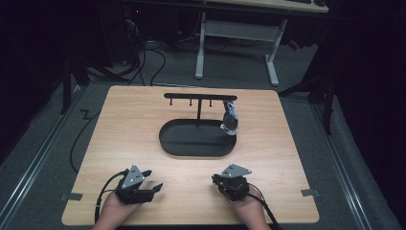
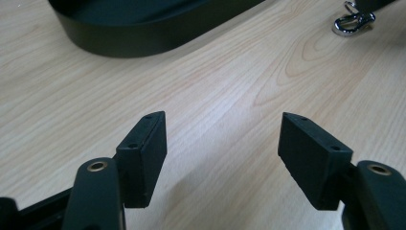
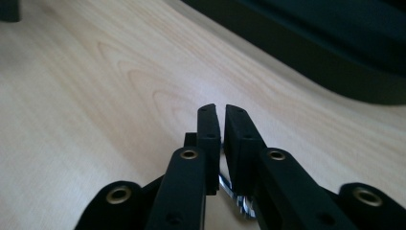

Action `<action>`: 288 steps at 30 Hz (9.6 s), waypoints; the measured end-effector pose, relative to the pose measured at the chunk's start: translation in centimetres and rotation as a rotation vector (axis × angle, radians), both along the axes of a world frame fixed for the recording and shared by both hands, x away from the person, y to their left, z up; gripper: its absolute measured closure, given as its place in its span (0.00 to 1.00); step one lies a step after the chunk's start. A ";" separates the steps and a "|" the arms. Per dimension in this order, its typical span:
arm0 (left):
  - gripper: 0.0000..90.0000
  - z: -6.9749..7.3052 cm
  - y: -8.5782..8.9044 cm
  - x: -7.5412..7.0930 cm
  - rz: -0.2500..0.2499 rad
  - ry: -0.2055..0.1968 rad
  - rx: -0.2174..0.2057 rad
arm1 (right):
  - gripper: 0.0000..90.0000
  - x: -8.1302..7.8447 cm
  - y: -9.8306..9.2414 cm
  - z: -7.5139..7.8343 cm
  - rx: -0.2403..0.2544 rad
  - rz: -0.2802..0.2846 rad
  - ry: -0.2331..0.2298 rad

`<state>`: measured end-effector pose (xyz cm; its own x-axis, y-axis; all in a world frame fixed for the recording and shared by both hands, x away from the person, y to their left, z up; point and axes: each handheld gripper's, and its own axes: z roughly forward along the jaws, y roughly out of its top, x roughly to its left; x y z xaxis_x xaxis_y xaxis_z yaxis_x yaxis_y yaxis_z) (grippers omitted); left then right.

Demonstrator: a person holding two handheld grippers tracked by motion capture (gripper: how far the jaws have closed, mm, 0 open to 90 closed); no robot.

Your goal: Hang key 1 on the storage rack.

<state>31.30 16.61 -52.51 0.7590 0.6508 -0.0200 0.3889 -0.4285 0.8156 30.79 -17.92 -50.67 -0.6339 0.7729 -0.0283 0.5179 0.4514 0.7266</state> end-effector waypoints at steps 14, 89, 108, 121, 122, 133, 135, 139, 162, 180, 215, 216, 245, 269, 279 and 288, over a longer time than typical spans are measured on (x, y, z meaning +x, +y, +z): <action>0.39 0.2 0.8 -0.3 0.014 -0.004 -0.015 | 0.96 -0.2 0.1 -1.4 -0.028 0.070 0.099; 0.39 0.6 0.0 -0.2 -0.015 -0.015 -0.018 | 0.85 0.9 -10.7 1.8 -0.178 -0.156 0.261; 0.39 1.0 0.4 -0.3 -0.031 -0.029 -0.042 | 0.83 4.5 -7.9 2.3 -0.333 -0.198 0.554; 0.39 1.0 0.3 -0.2 -0.032 -0.031 -0.042 | 0.87 5.1 -7.5 1.9 -0.413 -0.189 0.604; 0.39 1.0 0.3 -0.2 -0.031 -0.033 -0.041 | 0.87 5.1 -7.6 1.9 -0.410 -0.183 0.603; 0.39 1.0 0.2 -0.2 -0.036 -0.032 -0.038 | 0.93 6.1 -7.2 1.9 -0.431 -0.195 0.676; 0.39 1.0 0.2 -0.3 -0.039 -0.033 -0.036 | 0.93 6.4 -7.3 1.9 -0.444 -0.167 0.689; 0.39 1.0 0.3 -0.3 -0.038 -0.036 -0.036 | 0.94 6.7 -7.4 1.9 -0.438 -0.147 0.708; 0.39 1.0 0.3 -0.1 -0.031 -0.033 -0.039 | 0.94 6.0 -7.3 4.7 -0.501 -0.069 0.624; 0.39 1.0 0.3 -0.2 -0.033 -0.034 -0.042 | 0.94 5.5 -7.0 4.5 -0.631 -0.040 0.650; 0.39 1.1 0.4 -0.2 -0.029 -0.038 -0.054 | 0.94 10.8 -3.5 14.3 -0.418 -0.042 0.539; 0.39 1.1 0.4 -0.2 -0.029 -0.037 -0.055 | 0.94 11.1 -3.4 14.5 -0.417 -0.040 0.539; 0.39 1.0 0.6 -0.1 -0.032 -0.033 -0.055 | 0.94 18.9 2.0 18.2 -0.371 -0.082 0.438; 0.39 1.1 0.8 -0.2 -0.029 -0.036 -0.066 | 0.94 21.6 4.3 19.6 -0.329 -0.200 0.366; 0.39 1.0 0.7 -0.2 -0.036 -0.031 -0.059 | 0.94 21.9 4.3 19.4 -0.313 -0.211 0.362; 0.39 0.9 0.4 -0.3 -0.049 -0.026 -0.051 | 0.94 21.3 5.9 19.6 -0.422 -0.177 0.316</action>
